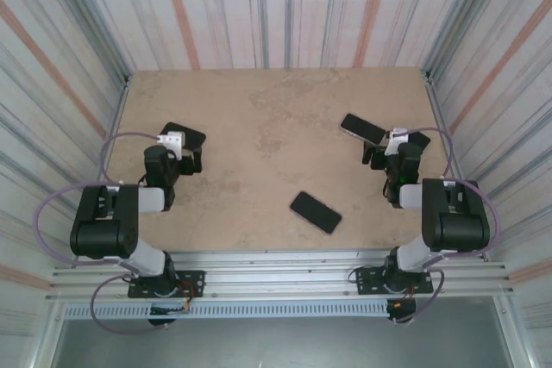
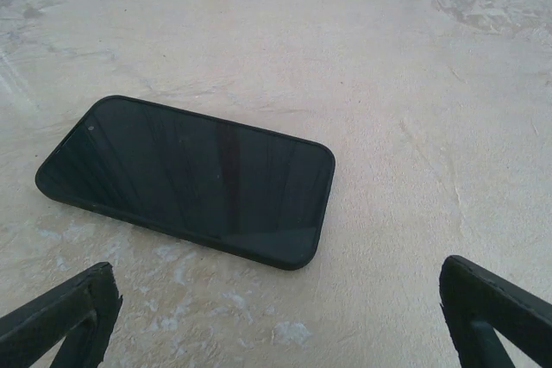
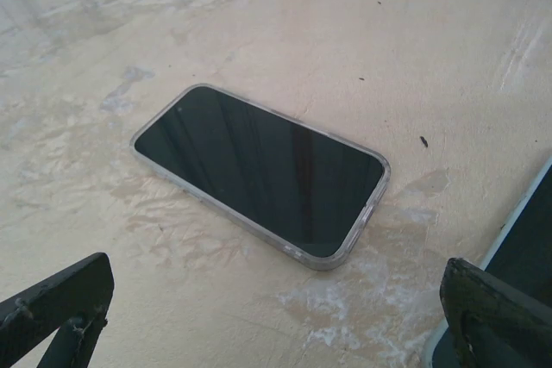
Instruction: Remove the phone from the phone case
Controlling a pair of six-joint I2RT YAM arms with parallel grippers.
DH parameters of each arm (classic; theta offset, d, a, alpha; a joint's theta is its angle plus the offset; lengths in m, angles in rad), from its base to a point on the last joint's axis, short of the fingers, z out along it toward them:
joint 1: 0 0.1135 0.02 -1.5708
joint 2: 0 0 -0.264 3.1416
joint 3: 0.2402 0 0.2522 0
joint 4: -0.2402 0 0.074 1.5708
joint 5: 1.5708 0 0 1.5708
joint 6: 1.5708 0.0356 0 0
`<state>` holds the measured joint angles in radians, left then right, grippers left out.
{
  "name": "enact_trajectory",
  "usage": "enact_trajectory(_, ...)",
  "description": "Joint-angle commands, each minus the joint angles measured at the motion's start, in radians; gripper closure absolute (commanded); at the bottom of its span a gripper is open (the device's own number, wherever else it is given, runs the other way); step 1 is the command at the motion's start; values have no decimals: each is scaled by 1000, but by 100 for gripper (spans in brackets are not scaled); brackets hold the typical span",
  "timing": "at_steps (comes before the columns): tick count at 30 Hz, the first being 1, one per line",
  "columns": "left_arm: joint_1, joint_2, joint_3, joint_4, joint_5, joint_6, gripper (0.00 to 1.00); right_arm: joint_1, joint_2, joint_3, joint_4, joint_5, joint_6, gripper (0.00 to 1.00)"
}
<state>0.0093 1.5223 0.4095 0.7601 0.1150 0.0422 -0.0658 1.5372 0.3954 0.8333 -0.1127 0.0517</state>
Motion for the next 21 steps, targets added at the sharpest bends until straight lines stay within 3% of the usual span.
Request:
enact_trajectory(1,-3,-12,4,23,2,25,1,-2,9,-3,5,-10,20,1)
enact_trajectory(21,-2,-14,2,25,4,25,1,-8,8,3,-5,25,43,1)
